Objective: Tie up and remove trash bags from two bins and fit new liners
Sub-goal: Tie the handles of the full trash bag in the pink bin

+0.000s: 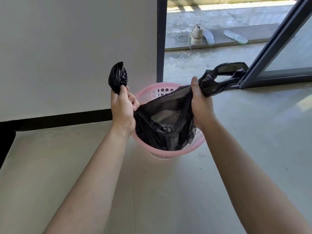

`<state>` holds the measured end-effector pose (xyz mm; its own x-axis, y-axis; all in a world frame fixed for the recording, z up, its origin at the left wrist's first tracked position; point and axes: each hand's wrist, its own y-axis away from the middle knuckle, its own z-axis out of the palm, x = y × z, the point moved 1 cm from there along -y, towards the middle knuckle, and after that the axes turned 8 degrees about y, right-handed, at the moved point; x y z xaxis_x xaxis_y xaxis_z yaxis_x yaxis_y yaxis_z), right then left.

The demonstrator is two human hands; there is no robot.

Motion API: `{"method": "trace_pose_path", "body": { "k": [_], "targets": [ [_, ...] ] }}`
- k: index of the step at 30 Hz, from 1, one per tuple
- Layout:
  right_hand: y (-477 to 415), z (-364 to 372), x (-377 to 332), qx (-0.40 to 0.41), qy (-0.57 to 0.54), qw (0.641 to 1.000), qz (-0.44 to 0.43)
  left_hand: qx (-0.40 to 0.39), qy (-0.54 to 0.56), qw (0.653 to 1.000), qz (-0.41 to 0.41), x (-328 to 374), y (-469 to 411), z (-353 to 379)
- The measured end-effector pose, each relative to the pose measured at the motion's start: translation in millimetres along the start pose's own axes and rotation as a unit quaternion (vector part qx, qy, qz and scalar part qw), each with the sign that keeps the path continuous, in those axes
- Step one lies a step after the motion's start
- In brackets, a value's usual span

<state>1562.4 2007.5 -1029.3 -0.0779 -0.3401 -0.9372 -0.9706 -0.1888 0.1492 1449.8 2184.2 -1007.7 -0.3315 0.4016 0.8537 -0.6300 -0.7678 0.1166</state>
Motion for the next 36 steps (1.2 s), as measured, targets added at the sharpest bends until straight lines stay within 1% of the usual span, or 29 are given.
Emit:
{"method": "trace_pose_path", "body": {
  "k": [1, 4, 5, 8, 10, 11, 14, 16, 17, 19, 20, 21, 23, 25, 27, 30, 34, 36],
  "targets": [
    [1, 0, 0, 0.012, 0.027, 1.000, -0.003, 0.002, 0.024, 1.000, -0.015, 2, -1, -2],
    [-3, -8, 7, 0.034, 0.120, 0.989, -0.073, 0.016, 0.118, 0.991, -0.068, 12, -6, -12],
    [-5, -14, 8, 0.042, 0.152, 0.984, -0.088, 0.023, 0.134, 0.987, -0.080, 14, -7, -16],
    [-12, -31, 11, 0.082, 0.210, 0.970, -0.090, 0.045, 0.177, 0.978, -0.101, 16, -13, -25],
    [-17, -41, 13, 0.082, 0.175, 0.980, -0.056, 0.054, 0.223, 0.967, -0.106, 16, -17, -28],
    [-17, -44, 14, 0.074, 0.152, 0.984, -0.048, 0.056, 0.228, 0.967, -0.104, 14, -18, -28],
    [-8, -37, 13, 0.034, 0.147, 0.983, -0.107, 0.042, 0.168, 0.980, -0.099, 6, -13, -25],
    [2, -25, 9, -0.024, 0.173, 0.974, -0.143, -0.011, 0.128, 0.984, -0.121, 1, -5, -23],
    [7, -20, 6, -0.052, 0.209, 0.961, -0.176, -0.051, 0.111, 0.983, -0.133, 1, -1, -22],
    [13, -10, 3, -0.104, 0.317, 0.911, -0.242, -0.141, 0.077, 0.975, -0.151, 2, 6, -19],
    [16, -6, 2, -0.126, 0.370, 0.885, -0.253, -0.184, 0.057, 0.969, -0.156, 2, 9, -18],
    [20, -3, 1, -0.143, 0.403, 0.867, -0.256, -0.222, 0.036, 0.962, -0.156, 2, 11, -17],
    [27, 5, 1, -0.181, 0.410, 0.855, -0.261, -0.282, -0.013, 0.949, -0.142, 2, 13, -16],
    [35, 13, -1, -0.206, 0.403, 0.845, -0.284, -0.298, -0.078, 0.943, -0.122, 1, 14, -17],
    [37, 16, -2, -0.222, 0.396, 0.843, -0.289, -0.265, -0.113, 0.951, -0.108, 0, 12, -18],
    [31, 11, 1, -0.235, 0.375, 0.860, -0.253, -0.156, -0.098, 0.980, -0.069, 2, 3, -25],
    [25, 0, 7, -0.269, 0.356, 0.873, -0.199, -0.091, -0.033, 0.994, -0.045, 1, 0, -28],
    [24, -8, 8, -0.304, 0.370, 0.862, -0.166, -0.022, 0.036, 0.996, -0.073, 5, -4, -27]
  ]
}}
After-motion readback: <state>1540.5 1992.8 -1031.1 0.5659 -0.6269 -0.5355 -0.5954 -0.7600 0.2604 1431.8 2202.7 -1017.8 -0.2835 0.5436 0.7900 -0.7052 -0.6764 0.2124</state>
